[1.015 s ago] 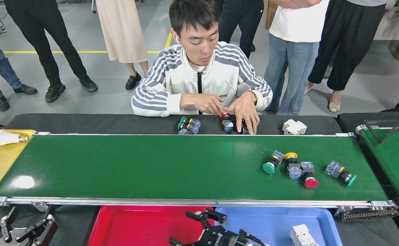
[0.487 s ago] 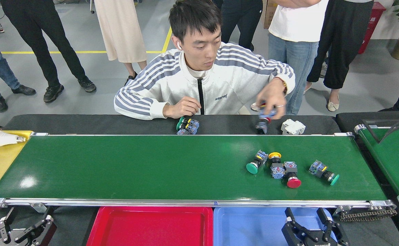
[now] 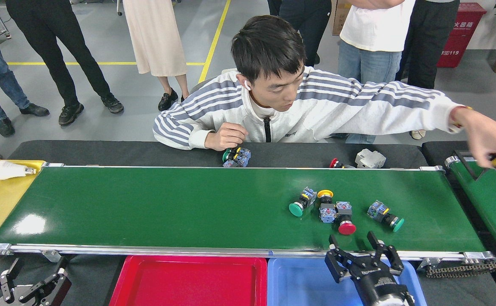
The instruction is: Pick switch part from conveyor to tray
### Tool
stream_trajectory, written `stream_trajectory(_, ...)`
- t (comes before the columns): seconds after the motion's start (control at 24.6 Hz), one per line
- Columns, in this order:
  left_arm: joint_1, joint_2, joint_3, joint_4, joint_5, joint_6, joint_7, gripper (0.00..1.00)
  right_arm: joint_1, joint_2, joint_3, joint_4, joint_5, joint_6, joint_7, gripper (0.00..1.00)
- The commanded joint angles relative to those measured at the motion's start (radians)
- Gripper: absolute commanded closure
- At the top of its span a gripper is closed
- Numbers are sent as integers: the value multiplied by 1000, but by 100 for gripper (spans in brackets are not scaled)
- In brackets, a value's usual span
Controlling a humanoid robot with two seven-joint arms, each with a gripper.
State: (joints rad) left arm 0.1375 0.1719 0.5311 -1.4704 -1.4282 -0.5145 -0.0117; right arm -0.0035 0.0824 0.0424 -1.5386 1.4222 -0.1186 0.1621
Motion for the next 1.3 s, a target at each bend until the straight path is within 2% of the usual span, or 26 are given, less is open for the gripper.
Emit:
stream_trajectory(0.0,-6,17,4,-10,3,-1,7,0,-39,-6,31,21,1,31,10,3)
stream_trajectory(0.2,-7,29,6,-8,3,-1,7,0,-135,2,114,133,6,56,24,3)
stream_trajectory(0.37,-27,31,-3,4,2,-1,7,0,-308,16,229,348,-2,175,20,3)
stream_trajectory(0.45,-39,31,-7,10,2,-1,7,0,-366,30,241,425,-6,212,16,3)
stream_trajectory(0.61,-62,51,-8,31,-3,-1,7,0,-417,45,241,483,-8,220,16,4)
stream_trajectory(0.65,-75,55,-10,47,-3,1,7,0,-421,46,243,486,-8,218,16,11)
stream_trajectory(0.73,-101,57,-11,65,-6,1,7,0,-423,46,245,486,-9,208,14,36)
stream_trajectory(0.81,-116,57,-20,78,-8,1,7,0,-423,45,246,486,-12,195,14,73)
stream_trajectory(0.85,-122,57,-31,81,-6,2,7,0,-423,43,246,486,-17,174,14,86)
stream_trajectory(0.89,-124,57,-39,84,-6,4,7,0,-423,42,246,483,-23,152,14,93)
stream_trajectory(0.97,-124,57,-39,84,-6,4,7,0,-423,39,246,474,-40,131,13,98)
stream_trajectory(1.1,-122,57,-39,85,-6,5,7,0,-414,39,246,453,-51,114,-7,98)
stream_trajectory(1.26,-122,57,-39,82,-5,5,7,0,-322,37,249,322,-51,50,-16,98)
